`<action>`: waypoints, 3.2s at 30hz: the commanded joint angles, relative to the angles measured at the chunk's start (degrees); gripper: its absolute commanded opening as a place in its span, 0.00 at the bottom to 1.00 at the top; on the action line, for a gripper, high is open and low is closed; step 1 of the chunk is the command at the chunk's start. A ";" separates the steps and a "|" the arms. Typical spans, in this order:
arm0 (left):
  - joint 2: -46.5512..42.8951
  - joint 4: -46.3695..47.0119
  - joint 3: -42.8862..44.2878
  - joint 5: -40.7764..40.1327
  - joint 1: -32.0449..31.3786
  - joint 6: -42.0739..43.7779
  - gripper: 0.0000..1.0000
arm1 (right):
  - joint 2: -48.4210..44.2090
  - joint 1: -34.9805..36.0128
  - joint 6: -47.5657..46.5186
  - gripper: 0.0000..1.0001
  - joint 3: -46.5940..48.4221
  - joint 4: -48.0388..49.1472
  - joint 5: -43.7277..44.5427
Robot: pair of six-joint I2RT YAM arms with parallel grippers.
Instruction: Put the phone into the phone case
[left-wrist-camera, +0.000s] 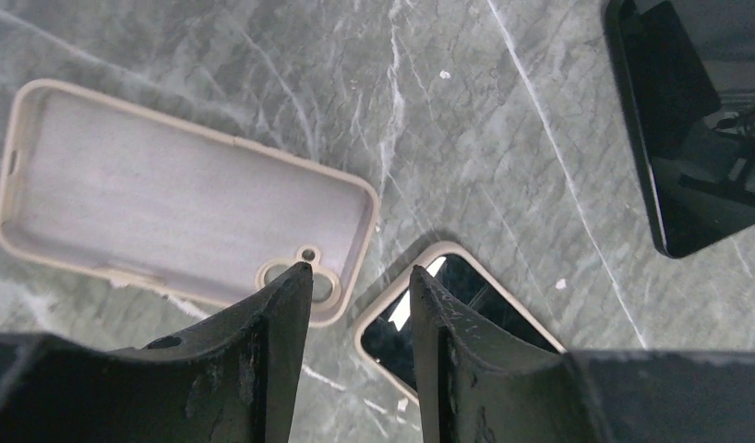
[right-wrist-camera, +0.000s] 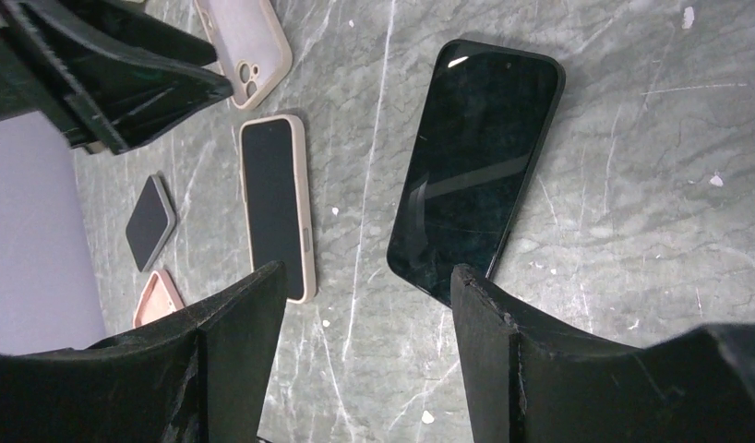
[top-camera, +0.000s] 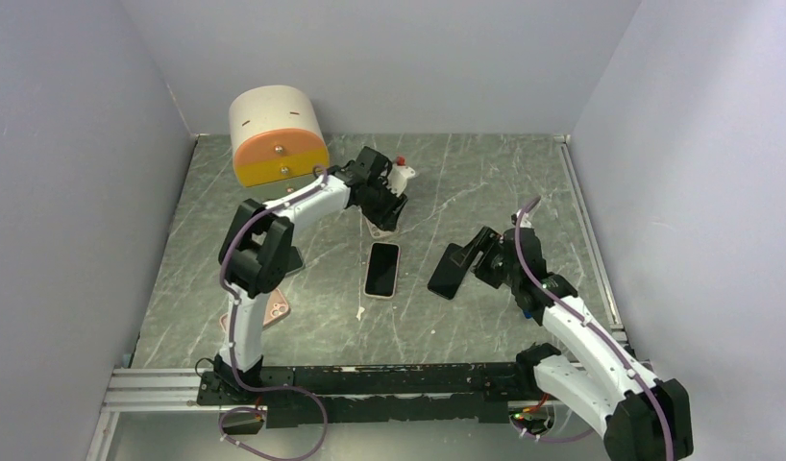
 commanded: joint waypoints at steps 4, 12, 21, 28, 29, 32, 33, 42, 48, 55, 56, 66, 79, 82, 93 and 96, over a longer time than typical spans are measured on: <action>4.99 3.57 3.05 -2.03 -1.18 3.09 0.48 | -0.52 0.05 0.05 0.68 -0.42 0.86 0.89; 6.88 5.42 1.61 -4.95 -1.85 2.68 0.46 | -0.07 0.01 -0.85 0.68 -0.26 1.05 0.97; 6.74 4.23 -0.16 -4.73 -1.93 2.74 0.43 | 0.90 0.01 -2.93 0.68 -1.76 4.93 -1.20; 3.12 6.00 -3.98 -6.08 -3.15 2.51 0.43 | 3.02 0.00 -1.86 0.68 -2.71 6.87 -2.43; 3.27 5.27 -3.57 -6.46 -3.39 2.63 0.43 | 3.06 0.02 -1.79 0.68 -2.83 7.11 -2.64; 4.13 4.45 -3.07 -7.91 -4.00 3.07 0.43 | 2.78 0.01 -2.20 0.68 -2.50 6.58 -2.60; 4.40 4.77 -3.14 -8.47 -4.09 3.03 0.43 | 2.49 0.00 -2.43 0.68 -2.38 6.26 -2.44; 3.61 6.89 -3.90 -12.94 -4.46 0.41 0.11 | -2.18 0.46 -4.24 0.69 -4.78 9.40 -6.04; 1.19 5.73 -2.30 -14.40 -4.45 -2.37 0.02 | -4.39 1.16 -4.59 0.68 -5.22 8.25 -5.21; -3.29 1.08 1.53 -20.04 -4.25 -8.98 0.03 | -2.71 3.66 -6.10 0.68 -4.64 10.46 -5.56; -4.61 1.16 1.25 -20.11 -4.11 -9.71 0.03 | -2.06 4.81 -6.57 0.67 -4.46 11.02 -5.05; -17.36 -5.47 1.98 -20.70 -2.20 -25.01 0.03 | 7.04 20.03 -6.14 0.58 -1.84 19.63 -3.27; -40.20 -9.52 -13.12 -18.99 9.07 -46.44 0.03 | 24.26 32.13 -3.49 0.44 0.20 33.01 -0.82; -43.86 -11.98 -15.26 -16.77 11.99 -52.08 0.03 | 27.70 33.35 -2.29 0.45 0.76 34.43 -0.37; -49.97 -14.72 -21.32 -15.29 11.99 -64.43 0.03 | 38.43 34.94 -2.58 0.44 6.10 33.71 3.40; -51.33 -15.42 -22.74 -15.41 11.78 -69.33 0.03 | 39.25 34.71 -3.37 0.44 7.72 31.47 10.11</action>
